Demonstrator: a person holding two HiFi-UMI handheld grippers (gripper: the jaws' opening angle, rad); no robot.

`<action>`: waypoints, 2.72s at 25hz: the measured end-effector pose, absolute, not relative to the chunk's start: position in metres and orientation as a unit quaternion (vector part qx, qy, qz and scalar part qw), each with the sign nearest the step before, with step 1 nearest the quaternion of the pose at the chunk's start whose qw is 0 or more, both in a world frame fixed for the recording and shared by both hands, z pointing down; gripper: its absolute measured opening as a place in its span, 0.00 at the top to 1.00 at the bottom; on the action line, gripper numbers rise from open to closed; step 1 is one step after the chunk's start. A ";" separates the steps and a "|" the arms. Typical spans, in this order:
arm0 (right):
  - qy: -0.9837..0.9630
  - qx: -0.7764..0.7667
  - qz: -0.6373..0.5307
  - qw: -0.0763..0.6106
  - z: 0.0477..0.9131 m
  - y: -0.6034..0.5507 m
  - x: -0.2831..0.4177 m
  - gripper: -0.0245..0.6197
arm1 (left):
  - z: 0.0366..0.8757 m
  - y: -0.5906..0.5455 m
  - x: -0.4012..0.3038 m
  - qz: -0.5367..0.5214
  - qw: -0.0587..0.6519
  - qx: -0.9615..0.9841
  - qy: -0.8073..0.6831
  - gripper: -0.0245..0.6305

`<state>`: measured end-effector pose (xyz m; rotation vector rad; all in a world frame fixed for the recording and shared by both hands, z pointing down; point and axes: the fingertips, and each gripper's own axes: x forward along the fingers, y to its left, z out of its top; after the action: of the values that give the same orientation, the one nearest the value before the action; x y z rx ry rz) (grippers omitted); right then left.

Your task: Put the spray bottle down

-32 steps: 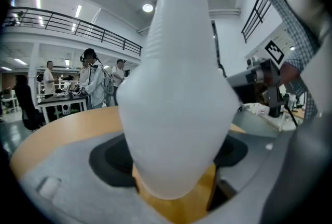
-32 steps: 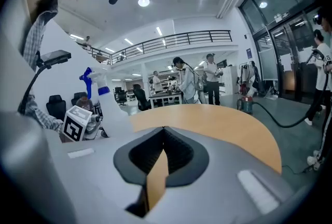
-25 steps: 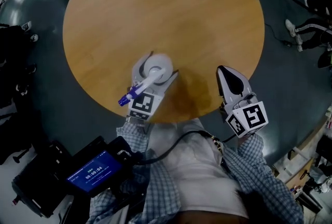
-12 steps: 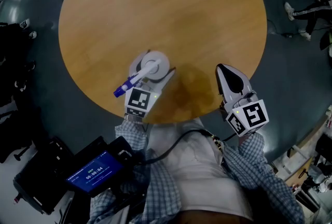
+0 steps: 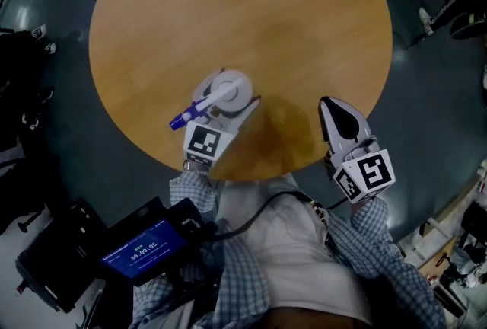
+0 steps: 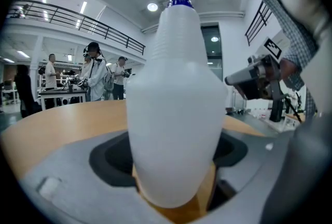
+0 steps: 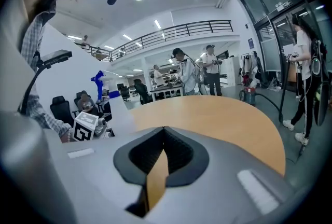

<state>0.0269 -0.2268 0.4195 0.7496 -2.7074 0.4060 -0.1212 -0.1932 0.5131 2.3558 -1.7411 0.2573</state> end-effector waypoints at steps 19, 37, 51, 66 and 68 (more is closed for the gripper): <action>-0.946 0.251 0.131 0.157 0.424 -0.217 0.022 0.96 | 0.520 -0.187 -0.132 0.052 0.121 0.797 -0.589 0.28; -0.954 0.260 0.100 0.110 0.395 -0.193 -0.008 0.96 | 0.491 -0.132 -0.175 0.037 0.127 0.762 -0.633 0.72; -0.958 0.261 0.080 0.086 0.376 -0.184 -0.027 0.96 | 0.475 -0.113 -0.182 0.010 0.130 0.767 -0.628 0.96; -0.961 0.251 0.077 0.088 0.382 -0.181 -0.036 0.96 | 0.479 -0.113 -0.186 0.014 0.127 0.770 -0.625 0.96; -0.961 0.251 0.077 0.088 0.382 -0.181 -0.036 0.96 | 0.480 -0.113 -0.185 0.015 0.127 0.771 -0.624 0.96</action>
<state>-0.0358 -0.1808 0.3823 0.7459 -2.8604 0.2297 -0.1850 -0.1128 0.4797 2.2438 -1.8154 0.0425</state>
